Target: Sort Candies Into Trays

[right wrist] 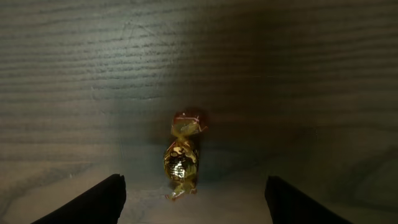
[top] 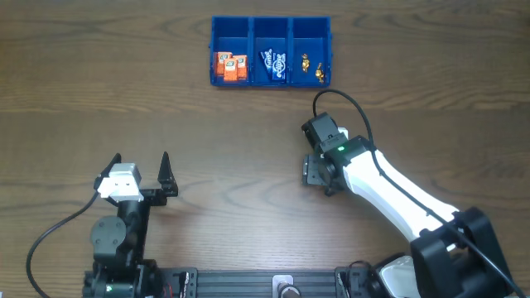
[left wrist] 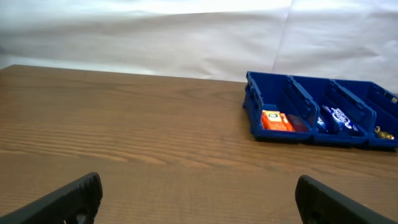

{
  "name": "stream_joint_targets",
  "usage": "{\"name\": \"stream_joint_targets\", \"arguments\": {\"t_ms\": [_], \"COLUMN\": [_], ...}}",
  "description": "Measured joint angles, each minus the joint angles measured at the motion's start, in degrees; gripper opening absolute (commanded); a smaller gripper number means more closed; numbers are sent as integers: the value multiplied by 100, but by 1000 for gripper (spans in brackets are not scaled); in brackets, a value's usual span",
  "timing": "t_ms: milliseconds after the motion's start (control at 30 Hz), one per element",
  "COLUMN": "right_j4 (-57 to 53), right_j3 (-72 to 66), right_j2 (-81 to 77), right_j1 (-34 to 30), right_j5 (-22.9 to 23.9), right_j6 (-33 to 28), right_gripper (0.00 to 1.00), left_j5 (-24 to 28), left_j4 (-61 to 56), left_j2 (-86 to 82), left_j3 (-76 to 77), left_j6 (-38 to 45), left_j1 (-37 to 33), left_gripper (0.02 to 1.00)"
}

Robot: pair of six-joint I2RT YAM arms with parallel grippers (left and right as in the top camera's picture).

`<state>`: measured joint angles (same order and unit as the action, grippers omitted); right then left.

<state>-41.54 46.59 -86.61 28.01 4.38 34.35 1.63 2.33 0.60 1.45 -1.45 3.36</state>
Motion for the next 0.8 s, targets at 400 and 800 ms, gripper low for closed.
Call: {"name": "stream_joint_targets", "arguments": {"t_ms": [400, 800], "right_j4": [372, 413], "right_j3": [-7, 0], "right_j2": [-577, -660], "right_j1": [59, 63], "right_j5": [-37, -74], "right_j6": [120, 166], "right_gripper": [652, 156], "left_j5": [2, 0], "left_j4": [0, 0], "left_j2": [-2, -2], "left_j3": [-2, 0], "left_j6": [0, 0], "left_j1": [0, 0], "left_gripper": [998, 998]}}
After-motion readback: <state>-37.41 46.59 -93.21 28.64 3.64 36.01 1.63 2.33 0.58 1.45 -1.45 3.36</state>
